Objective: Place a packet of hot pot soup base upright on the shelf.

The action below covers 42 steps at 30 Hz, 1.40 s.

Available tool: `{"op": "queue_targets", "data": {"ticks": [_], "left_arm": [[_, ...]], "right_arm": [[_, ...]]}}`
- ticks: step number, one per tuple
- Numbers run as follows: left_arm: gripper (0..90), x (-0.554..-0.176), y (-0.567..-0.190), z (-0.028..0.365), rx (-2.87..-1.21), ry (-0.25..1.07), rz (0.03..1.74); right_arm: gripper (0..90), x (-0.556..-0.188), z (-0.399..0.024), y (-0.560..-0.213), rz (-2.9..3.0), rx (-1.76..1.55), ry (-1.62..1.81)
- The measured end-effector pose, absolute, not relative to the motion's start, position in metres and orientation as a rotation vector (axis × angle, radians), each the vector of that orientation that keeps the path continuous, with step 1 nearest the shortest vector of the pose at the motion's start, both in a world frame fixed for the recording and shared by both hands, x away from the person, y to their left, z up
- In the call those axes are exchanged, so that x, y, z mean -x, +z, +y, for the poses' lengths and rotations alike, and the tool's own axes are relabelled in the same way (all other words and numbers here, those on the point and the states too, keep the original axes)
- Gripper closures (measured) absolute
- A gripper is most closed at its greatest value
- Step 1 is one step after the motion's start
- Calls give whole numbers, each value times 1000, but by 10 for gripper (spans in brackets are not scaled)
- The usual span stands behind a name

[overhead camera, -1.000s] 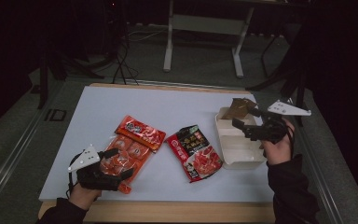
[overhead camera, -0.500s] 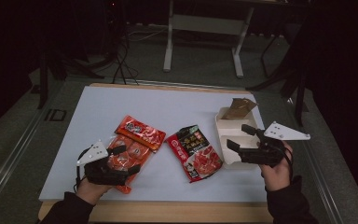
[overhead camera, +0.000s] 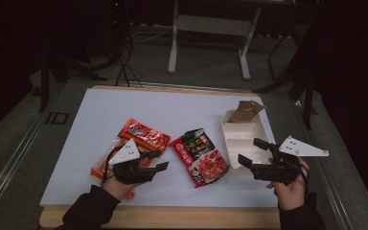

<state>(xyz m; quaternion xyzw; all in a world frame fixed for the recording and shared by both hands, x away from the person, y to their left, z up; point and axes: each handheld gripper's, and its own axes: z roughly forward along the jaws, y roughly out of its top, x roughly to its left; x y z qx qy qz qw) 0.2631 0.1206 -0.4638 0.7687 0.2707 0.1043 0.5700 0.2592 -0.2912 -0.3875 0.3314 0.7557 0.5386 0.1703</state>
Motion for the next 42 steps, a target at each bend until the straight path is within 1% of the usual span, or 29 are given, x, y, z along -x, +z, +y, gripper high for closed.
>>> {"op": "queue_targets", "data": {"ticks": [3,5,6,8,12,13,14,21,29,30,35,38,42], "left_arm": [[590,-270,-465,106,-1831,220,638],[675,-275,-467,96,-1848,214,650],[694,-277,-469,91,-1858,216,657],[770,-282,-472,83,-1864,198,670],[859,-288,-476,70,-1890,190,688],[859,-292,-478,61,-1908,198,709],[890,-294,-478,57,-1918,194,707],[900,-312,-480,24,-1967,188,713],[900,-336,-482,-13,-2001,179,676],[900,-340,-482,-17,-1998,162,684],[900,-358,-486,-35,-2033,174,729],[900,-372,-489,-43,-2053,146,753],[900,-385,-494,-53,-2053,164,775]], "right_arm": [[151,-256,-293,-389,2148,-951,1539],[151,-254,-293,-391,2154,-951,1543],[151,-253,-293,-391,2154,-952,1545],[151,-252,-292,-393,2163,-946,1544],[150,-250,-292,-394,2164,-943,1565],[150,-249,-292,-394,2160,-941,1561],[150,-247,-292,-395,2164,-940,1570],[150,-243,-294,-400,2164,-947,1577],[150,-241,-296,-404,2171,-949,1565],[150,-241,-296,-404,2171,-949,1571],[150,-240,-296,-402,2169,-935,1573],[150,-240,-296,-403,2170,-933,1569],[150,-241,-297,-404,2179,-932,1563]]}}
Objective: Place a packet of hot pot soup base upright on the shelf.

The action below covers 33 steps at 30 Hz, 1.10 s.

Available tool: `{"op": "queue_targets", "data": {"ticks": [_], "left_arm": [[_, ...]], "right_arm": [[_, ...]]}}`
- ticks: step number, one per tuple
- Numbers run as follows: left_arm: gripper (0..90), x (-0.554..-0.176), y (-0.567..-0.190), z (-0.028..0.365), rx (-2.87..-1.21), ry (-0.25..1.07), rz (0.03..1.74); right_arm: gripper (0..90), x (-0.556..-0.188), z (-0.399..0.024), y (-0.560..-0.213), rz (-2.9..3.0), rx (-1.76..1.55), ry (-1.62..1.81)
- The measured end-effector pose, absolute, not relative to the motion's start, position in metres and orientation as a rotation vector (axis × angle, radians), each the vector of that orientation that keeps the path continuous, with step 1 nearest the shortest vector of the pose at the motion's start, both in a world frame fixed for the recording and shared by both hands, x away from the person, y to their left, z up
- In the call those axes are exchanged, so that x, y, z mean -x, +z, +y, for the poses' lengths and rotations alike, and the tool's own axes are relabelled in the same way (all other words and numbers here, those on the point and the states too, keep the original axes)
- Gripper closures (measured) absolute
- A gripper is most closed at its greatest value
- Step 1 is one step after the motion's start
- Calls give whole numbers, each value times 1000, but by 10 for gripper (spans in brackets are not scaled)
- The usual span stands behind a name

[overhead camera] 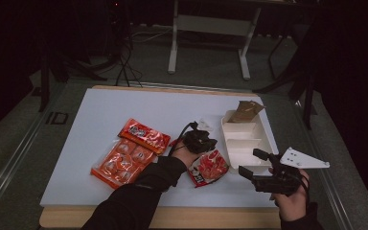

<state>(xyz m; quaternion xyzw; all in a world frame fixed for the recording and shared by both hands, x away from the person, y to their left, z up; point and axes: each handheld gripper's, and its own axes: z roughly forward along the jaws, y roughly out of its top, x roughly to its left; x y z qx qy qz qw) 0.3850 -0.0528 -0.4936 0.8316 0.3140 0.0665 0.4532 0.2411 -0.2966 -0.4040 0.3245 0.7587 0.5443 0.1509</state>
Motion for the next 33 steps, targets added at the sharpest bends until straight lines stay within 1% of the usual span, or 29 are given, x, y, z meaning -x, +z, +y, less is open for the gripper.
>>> {"op": "queue_targets", "data": {"ticks": [6,8,16,22,25,26,28,33], "left_arm": [[900,-395,-499,-65,-2097,188,786],[900,-403,-500,-69,-2101,162,838],[900,-415,-510,-78,-2164,164,870],[900,-417,-516,-87,-2199,147,843],[900,-417,-516,-89,-2211,161,833],[900,-418,-519,-93,-2240,169,829],[900,-419,-521,-93,-2251,143,810],[900,-419,-524,-97,-2280,140,789]], "right_arm": [[150,-242,-298,-406,2181,-937,1565],[150,-242,-298,-406,2182,-939,1565],[150,-243,-301,-406,2176,-950,1569],[150,-244,-301,-408,2177,-959,1569],[150,-244,-301,-408,2181,-958,1570],[150,-243,-301,-408,2176,-958,1570],[150,-243,-302,-408,2172,-961,1572],[150,-243,-304,-408,2171,-967,1572]]}}
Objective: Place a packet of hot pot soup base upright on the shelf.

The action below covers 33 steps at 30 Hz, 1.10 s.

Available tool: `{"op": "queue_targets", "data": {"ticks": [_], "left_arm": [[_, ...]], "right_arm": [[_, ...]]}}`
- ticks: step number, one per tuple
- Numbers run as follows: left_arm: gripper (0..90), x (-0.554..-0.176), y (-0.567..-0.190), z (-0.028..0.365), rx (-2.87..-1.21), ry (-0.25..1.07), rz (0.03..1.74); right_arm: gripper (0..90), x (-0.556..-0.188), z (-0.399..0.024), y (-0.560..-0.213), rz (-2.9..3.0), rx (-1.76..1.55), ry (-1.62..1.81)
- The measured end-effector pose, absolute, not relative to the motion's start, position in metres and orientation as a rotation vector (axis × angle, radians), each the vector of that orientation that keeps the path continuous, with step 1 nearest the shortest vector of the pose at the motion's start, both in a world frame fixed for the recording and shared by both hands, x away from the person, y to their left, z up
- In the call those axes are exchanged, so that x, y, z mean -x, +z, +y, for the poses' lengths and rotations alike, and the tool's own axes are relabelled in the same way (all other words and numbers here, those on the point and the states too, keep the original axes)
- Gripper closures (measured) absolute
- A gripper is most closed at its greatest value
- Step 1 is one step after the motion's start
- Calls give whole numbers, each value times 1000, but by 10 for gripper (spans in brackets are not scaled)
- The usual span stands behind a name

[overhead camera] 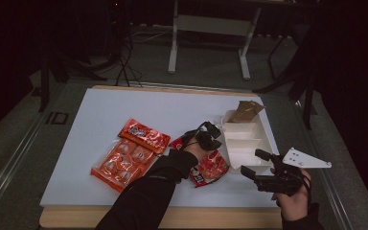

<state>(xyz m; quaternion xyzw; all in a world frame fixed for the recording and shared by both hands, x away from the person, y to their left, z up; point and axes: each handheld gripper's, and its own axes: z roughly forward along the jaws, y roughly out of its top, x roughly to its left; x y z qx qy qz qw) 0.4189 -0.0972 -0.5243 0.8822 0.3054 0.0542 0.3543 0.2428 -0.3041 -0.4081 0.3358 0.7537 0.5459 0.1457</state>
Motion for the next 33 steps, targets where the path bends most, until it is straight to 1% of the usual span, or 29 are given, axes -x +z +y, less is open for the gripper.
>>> {"op": "queue_targets", "data": {"ticks": [4,9,11,22,27,29,33], "left_arm": [[900,-416,-524,-101,-2312,140,764],[900,-413,-522,-102,-2322,104,740],[900,-410,-521,-103,-2328,70,731],[900,-404,-520,-107,-2363,56,720],[900,-395,-519,-107,-2383,26,707],[900,-389,-520,-105,-2383,-5,697],[900,-382,-520,-104,-2399,-13,672]], "right_arm": [[150,-243,-305,-409,2165,-972,1573],[150,-243,-304,-409,2168,-969,1573],[150,-244,-304,-409,2168,-971,1573],[150,-244,-305,-409,2161,-977,1580],[150,-243,-305,-408,2156,-980,1585],[150,-243,-306,-408,2153,-978,1585],[150,-243,-305,-408,2153,-982,1583]]}}
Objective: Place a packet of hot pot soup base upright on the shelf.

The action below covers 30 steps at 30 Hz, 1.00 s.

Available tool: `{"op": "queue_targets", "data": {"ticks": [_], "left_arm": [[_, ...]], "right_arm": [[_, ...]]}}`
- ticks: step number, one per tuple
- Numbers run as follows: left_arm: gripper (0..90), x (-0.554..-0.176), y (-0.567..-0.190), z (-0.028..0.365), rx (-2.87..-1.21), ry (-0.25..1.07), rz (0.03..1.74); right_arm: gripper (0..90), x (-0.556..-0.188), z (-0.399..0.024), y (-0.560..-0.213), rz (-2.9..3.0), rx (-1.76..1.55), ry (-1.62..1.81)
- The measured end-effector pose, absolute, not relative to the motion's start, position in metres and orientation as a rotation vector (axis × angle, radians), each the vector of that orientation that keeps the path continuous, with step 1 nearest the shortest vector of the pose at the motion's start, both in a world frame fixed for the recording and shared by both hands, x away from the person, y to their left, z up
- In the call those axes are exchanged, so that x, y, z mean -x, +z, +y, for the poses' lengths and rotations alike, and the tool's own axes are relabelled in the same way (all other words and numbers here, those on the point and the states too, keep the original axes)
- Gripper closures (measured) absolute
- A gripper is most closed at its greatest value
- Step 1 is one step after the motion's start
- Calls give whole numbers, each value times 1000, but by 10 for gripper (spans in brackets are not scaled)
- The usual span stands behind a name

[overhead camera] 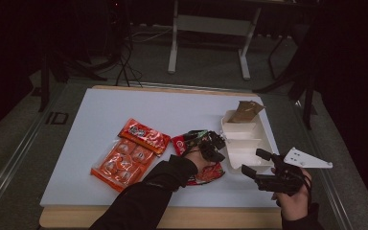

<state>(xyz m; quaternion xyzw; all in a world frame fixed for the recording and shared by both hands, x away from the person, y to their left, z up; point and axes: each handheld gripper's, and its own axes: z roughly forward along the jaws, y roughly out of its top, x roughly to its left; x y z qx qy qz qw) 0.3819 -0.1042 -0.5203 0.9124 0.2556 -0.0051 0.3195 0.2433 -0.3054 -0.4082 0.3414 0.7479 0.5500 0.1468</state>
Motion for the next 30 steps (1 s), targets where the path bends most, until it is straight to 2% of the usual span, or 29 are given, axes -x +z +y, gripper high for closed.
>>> {"op": "queue_targets", "data": {"ticks": [19,30], "left_arm": [[900,-358,-521,-86,-2338,-73,704],[900,-356,-496,-48,-2226,-52,730]], "right_arm": [[150,-243,-297,-405,2170,-964,1575],[150,-244,-294,-405,2179,-952,1561]]}}
